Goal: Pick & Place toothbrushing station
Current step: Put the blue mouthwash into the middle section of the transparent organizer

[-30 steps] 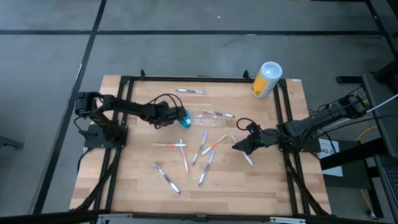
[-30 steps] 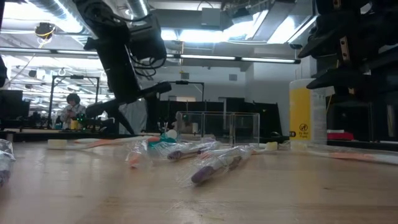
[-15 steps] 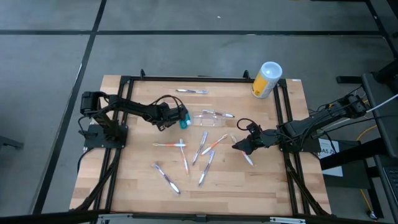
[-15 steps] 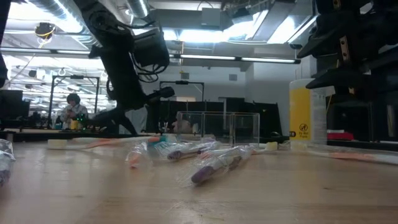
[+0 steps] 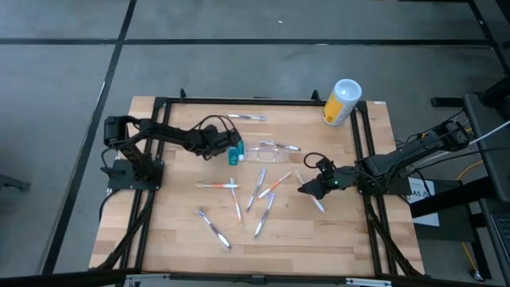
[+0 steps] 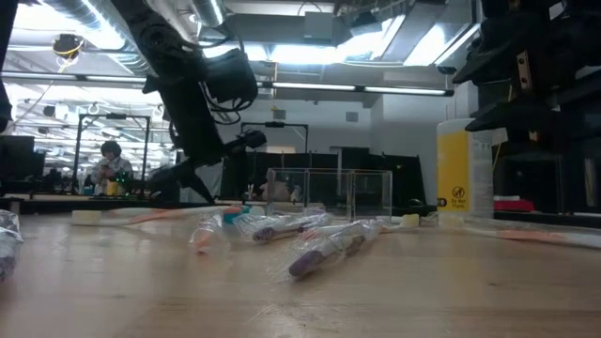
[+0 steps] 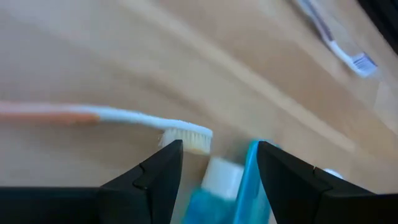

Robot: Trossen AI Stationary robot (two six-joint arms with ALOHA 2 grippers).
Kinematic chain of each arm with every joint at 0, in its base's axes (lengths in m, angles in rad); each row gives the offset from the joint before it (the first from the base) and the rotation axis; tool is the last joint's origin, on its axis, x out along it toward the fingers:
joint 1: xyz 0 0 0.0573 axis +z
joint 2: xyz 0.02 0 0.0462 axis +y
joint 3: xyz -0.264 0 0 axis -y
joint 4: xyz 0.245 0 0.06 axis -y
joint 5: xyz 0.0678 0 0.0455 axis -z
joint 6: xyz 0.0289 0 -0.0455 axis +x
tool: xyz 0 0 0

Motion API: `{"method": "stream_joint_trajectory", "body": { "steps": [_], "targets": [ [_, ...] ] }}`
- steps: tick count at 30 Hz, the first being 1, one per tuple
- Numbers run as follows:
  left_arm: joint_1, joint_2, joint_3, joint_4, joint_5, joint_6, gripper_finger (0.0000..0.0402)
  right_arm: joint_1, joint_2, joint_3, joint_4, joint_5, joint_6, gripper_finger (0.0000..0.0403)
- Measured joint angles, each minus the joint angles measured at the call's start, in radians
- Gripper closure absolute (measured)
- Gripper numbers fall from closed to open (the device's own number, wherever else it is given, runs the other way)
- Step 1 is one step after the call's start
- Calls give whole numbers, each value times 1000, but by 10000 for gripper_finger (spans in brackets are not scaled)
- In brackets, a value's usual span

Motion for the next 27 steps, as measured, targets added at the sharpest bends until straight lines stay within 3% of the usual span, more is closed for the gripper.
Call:
{"method": "stream_joint_trajectory", "body": {
  "steps": [6,9,11,15,27],
  "targets": [
    [123,0,0,79,122,353,199,1,0,0,0,-4,15,151],
    [175,0,0,124,245,581,199,8,0,0,0,-4,26,151],
    [198,0,0,116,340,652,199,16,0,0,0,0,31,151],
    [195,0,0,22,427,667,199,36,0,0,0,28,49,151],
    [101,0,0,-35,349,538,199,47,0,0,0,55,56,151]
  ]
}}
